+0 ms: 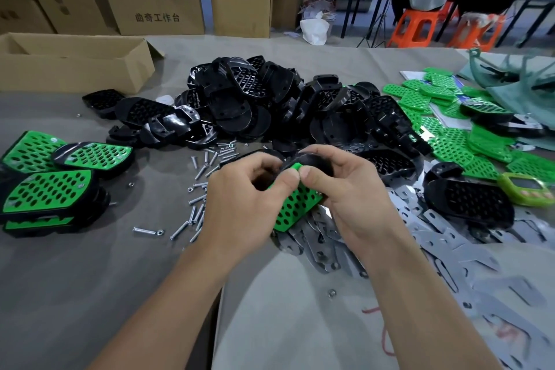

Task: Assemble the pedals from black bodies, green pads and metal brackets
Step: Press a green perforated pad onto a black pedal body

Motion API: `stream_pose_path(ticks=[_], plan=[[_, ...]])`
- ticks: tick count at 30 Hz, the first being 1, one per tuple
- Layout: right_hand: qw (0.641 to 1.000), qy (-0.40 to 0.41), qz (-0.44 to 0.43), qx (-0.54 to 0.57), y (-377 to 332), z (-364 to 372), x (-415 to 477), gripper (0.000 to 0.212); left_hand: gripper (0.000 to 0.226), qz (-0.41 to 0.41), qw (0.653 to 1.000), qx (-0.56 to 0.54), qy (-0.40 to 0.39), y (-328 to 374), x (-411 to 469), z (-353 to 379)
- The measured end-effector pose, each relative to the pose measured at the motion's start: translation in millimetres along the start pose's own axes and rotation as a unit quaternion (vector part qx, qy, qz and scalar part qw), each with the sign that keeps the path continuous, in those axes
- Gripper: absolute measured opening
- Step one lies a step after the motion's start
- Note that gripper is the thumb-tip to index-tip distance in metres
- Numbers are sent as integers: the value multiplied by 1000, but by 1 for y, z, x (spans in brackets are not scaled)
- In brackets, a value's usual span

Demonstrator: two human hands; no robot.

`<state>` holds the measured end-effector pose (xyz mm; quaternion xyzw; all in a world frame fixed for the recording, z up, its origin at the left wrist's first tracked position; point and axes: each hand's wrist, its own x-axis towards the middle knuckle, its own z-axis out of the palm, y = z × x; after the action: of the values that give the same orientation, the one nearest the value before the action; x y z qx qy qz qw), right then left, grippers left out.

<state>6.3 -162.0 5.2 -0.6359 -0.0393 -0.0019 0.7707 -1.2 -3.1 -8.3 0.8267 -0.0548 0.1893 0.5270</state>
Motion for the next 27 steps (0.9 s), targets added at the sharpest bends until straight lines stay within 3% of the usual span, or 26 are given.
stream_pose_path(ticks=[5,9,16,27], plan=[[997,-53,14,60,1,-2,1,38,17,-11,994,-109,4,0,5,-3],[995,-77,25,60,1,-1,-1,34,15,-73,976,-204,34,2,7,-2],[999,-33,-35,14,1,5,-5,39,18,-109,975,-192,-24,5,8,-4],[998,9,-50,-28,8,15,-6,36,20,-32,974,-224,-10,3,6,2]])
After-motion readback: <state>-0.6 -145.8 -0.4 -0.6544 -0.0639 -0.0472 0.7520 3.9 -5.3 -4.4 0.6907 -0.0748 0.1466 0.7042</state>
